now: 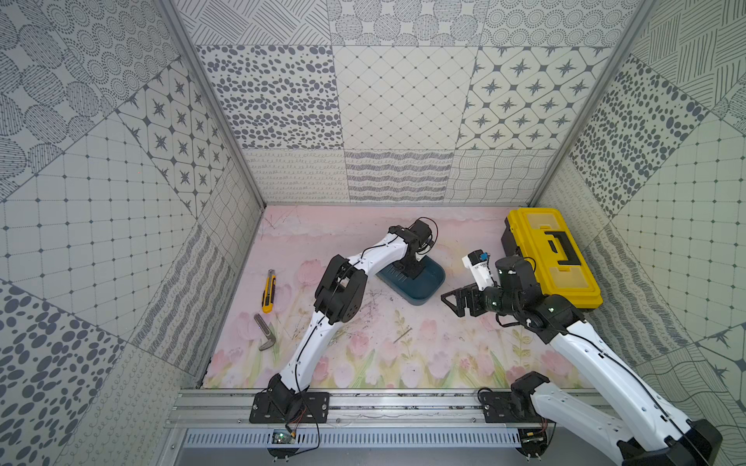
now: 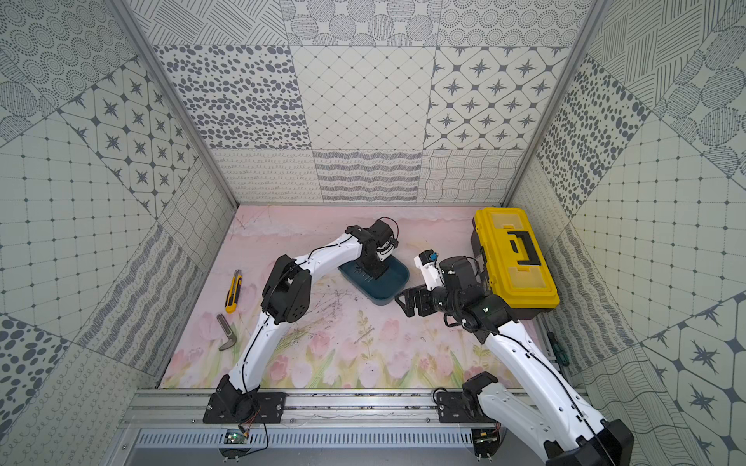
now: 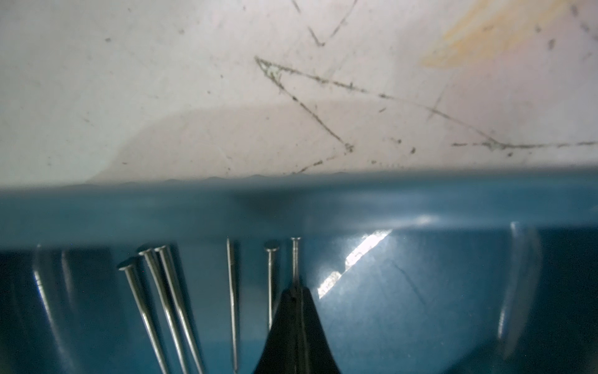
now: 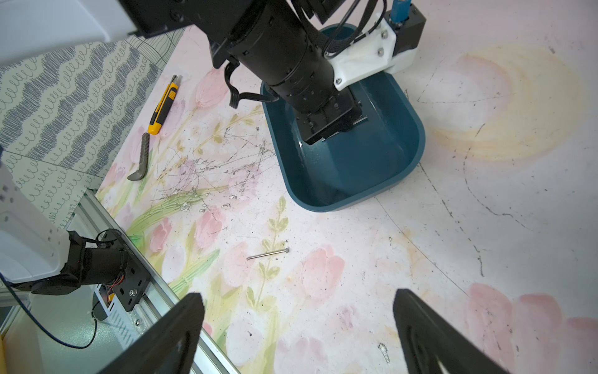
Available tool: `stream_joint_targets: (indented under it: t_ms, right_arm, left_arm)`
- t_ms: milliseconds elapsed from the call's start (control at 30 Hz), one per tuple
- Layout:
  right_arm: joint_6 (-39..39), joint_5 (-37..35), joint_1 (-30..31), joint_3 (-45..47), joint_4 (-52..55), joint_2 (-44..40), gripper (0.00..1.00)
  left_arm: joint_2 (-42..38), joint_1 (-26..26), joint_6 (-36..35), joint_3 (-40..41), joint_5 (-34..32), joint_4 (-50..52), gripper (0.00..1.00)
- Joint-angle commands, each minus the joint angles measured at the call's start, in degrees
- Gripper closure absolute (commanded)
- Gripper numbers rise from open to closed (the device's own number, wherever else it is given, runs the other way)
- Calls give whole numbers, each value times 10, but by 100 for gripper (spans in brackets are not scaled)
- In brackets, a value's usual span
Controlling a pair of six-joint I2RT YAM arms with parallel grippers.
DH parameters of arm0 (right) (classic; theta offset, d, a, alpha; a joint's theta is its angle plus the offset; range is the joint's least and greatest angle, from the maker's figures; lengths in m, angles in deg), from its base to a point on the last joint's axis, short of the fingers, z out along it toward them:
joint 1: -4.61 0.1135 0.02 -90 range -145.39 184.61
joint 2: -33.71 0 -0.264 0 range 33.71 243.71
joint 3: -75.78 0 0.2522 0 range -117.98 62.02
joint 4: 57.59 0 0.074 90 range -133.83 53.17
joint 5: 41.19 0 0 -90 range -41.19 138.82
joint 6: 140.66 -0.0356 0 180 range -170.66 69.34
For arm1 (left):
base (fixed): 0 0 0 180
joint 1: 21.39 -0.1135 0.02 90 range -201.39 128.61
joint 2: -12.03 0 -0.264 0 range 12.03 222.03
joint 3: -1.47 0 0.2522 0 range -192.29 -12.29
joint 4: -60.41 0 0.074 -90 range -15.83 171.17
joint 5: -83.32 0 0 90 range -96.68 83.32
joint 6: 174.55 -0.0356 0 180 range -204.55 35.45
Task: Put the nails on the desktop into the storage box
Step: Place the nail in the storage box.
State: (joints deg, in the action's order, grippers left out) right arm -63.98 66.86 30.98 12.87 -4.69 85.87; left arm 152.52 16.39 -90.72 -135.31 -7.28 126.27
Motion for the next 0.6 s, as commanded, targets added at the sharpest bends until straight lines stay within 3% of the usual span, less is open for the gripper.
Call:
stream_joint_targets:
  t_ms: [0,567]
  right_arm:
    - [-1,8,-3,5,-24,0,3]
    - [-1,11,-4,7,-27,-6,3]
  left_arm:
    - [-2,0,-15,0,2,23,90]
    - [-36,1,-9,25,2,10,83]
